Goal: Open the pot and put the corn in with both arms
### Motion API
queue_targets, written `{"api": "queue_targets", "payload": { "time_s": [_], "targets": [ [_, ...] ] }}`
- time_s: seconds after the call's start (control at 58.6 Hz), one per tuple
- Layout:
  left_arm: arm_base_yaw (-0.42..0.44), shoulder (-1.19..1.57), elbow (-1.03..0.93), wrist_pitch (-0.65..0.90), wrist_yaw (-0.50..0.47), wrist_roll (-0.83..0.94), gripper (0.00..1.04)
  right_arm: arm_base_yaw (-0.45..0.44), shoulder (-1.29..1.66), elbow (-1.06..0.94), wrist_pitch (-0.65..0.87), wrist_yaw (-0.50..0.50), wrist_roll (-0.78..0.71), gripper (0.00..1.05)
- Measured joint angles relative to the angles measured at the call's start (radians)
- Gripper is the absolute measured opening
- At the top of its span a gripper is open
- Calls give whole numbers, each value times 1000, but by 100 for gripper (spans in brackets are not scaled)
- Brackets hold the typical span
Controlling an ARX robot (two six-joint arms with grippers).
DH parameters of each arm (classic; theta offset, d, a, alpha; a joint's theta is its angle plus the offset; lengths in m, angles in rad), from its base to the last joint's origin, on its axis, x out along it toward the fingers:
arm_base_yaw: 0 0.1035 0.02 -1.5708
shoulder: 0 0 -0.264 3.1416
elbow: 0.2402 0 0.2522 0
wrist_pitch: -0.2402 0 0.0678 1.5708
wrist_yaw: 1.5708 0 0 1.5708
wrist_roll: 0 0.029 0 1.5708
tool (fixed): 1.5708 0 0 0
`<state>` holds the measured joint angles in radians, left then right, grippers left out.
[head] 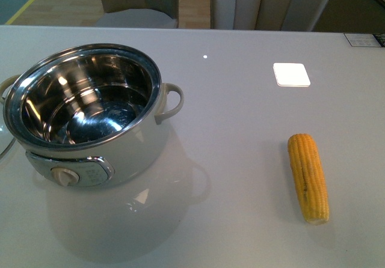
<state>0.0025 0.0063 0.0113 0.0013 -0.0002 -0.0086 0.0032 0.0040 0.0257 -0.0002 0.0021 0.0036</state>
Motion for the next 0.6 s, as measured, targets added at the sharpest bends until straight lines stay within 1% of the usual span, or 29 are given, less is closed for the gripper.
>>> {"api": "queue_targets", "payload": {
  "time_s": [0.034, 0.154, 0.239, 0.29, 0.341, 0.443, 0.512, 0.58, 0.597],
  "targets": [
    [0, 0, 0, 0, 0, 0, 97, 0, 0, 0, 0, 0, 0, 96],
    [0, 0, 0, 0, 0, 0, 98, 0, 10, 5, -15, -1, 10, 96],
    [0, 0, 0, 0, 0, 0, 98, 3, 173, 106, -290, 13, 113, 96],
    [0, 0, 0, 0, 0, 0, 98, 8, 268, 124, -360, 18, 148, 96],
    [0, 0, 0, 0, 0, 0, 98, 9, 333, 124, -352, 8, 179, 96],
    [0, 0, 0, 0, 0, 0, 98, 23, 492, 124, -217, 0, 218, 96],
    [0, 0, 0, 0, 0, 0, 98, 47, 721, 122, -23, -8, 247, 96],
    [0, 0, 0, 0, 0, 0, 98, 107, 1015, 136, 198, 12, 245, 96],
    [0, 0, 0, 0, 0, 0, 98, 114, 1043, 139, 217, 15, 243, 96]
  ]
}}
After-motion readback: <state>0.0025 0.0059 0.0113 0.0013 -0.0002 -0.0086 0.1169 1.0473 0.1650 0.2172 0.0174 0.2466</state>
